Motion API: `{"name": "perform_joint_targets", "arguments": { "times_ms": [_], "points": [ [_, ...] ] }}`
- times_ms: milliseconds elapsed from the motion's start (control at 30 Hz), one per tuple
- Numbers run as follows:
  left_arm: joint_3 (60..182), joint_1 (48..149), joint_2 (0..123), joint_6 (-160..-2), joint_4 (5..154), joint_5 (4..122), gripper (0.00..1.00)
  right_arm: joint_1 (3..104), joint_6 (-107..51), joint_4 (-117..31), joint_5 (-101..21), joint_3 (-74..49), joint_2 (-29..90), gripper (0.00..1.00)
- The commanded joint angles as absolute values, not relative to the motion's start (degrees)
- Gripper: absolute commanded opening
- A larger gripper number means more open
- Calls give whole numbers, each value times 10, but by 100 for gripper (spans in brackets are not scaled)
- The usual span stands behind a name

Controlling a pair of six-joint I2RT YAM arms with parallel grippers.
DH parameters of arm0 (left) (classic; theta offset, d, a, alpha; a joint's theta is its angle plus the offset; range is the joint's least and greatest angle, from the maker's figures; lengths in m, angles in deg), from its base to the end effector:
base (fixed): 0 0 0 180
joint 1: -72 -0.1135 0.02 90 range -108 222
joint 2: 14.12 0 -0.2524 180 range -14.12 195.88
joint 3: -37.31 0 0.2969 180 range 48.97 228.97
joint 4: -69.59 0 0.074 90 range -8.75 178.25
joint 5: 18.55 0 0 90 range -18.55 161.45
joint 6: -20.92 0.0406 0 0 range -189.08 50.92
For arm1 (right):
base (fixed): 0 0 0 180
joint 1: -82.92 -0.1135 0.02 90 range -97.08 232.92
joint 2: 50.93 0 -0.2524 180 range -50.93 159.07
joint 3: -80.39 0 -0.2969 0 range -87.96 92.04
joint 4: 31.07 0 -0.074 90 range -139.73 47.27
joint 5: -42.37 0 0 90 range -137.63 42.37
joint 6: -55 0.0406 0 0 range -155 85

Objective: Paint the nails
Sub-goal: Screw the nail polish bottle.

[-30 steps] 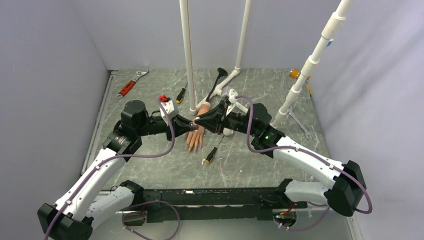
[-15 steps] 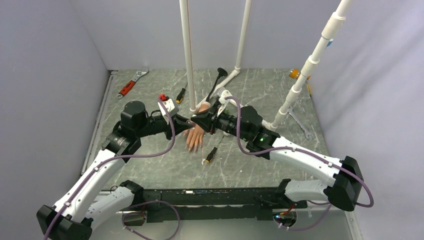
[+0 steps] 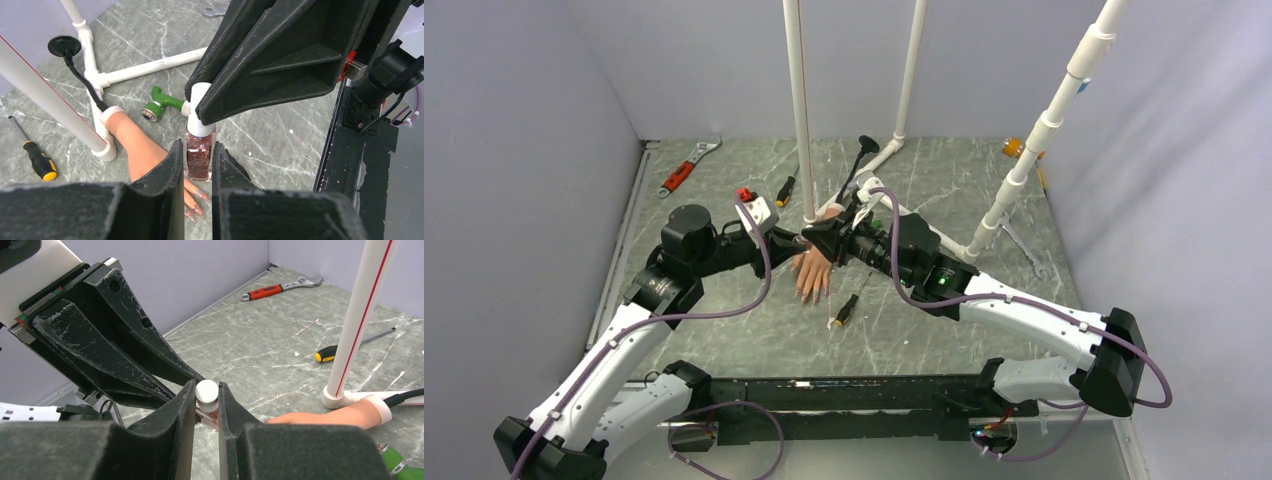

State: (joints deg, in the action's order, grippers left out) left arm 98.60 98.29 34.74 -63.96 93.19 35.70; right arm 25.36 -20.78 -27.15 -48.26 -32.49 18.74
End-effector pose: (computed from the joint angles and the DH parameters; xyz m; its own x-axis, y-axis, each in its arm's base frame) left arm 0.2126 -0.1315 0.3468 -0.0951 0.1277 -0.9872 0.8854 0.4642 -0.0252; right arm 0.1846 0.2896 0.3397 -0.1934 0.1536 -0.9690 -0.8155 0.5240 0.2458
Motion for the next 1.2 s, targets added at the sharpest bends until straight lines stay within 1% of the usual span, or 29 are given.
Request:
{"name": "perform_joint_targets", "arguments": {
  "times_ms": [0,33,67,100,200,233,267,333,400,533,567,600,700,767,933,1067,1167],
  "points": [
    [990,974,333,-636,881,435,0,242,-174,-320,-489,-296,181,0],
    [991,974,334,-635,882,436,0,242,-174,-325,-489,-289,182,1],
    [992,973,335,-634,884,436,0,242,-173,-328,-486,-286,182,8],
    [992,974,336,-635,883,435,0,242,-172,-331,-481,-282,182,20],
    [992,974,336,-633,885,436,0,242,-175,-340,-479,-274,181,48],
    [992,973,336,-632,884,436,0,242,-176,-343,-479,-272,180,56],
    [991,974,336,-632,884,435,0,242,-178,-345,-479,-272,177,61],
    [991,974,337,-631,885,435,0,242,-182,-347,-479,-271,172,67],
    [993,973,338,-631,886,434,0,242,-185,-349,-479,-271,162,71],
    [992,974,336,-630,887,432,0,245,-211,-355,-464,-282,139,73],
    [993,974,336,-630,887,429,0,249,-218,-353,-453,-289,131,74],
    [993,973,336,-630,886,421,0,259,-230,-350,-413,-297,123,74],
    [992,974,337,-628,880,357,0,311,-231,-322,-261,-323,96,74],
    [993,974,343,-629,875,309,0,325,-237,-303,-202,-335,75,74],
    [1000,974,356,-625,879,235,0,329,-289,-335,-189,-333,46,74],
    [1003,974,373,-632,865,128,0,342,-314,-323,-138,-351,42,73],
    [1010,973,385,-630,873,92,0,351,-331,-329,-111,-353,48,72]
  ]
}}
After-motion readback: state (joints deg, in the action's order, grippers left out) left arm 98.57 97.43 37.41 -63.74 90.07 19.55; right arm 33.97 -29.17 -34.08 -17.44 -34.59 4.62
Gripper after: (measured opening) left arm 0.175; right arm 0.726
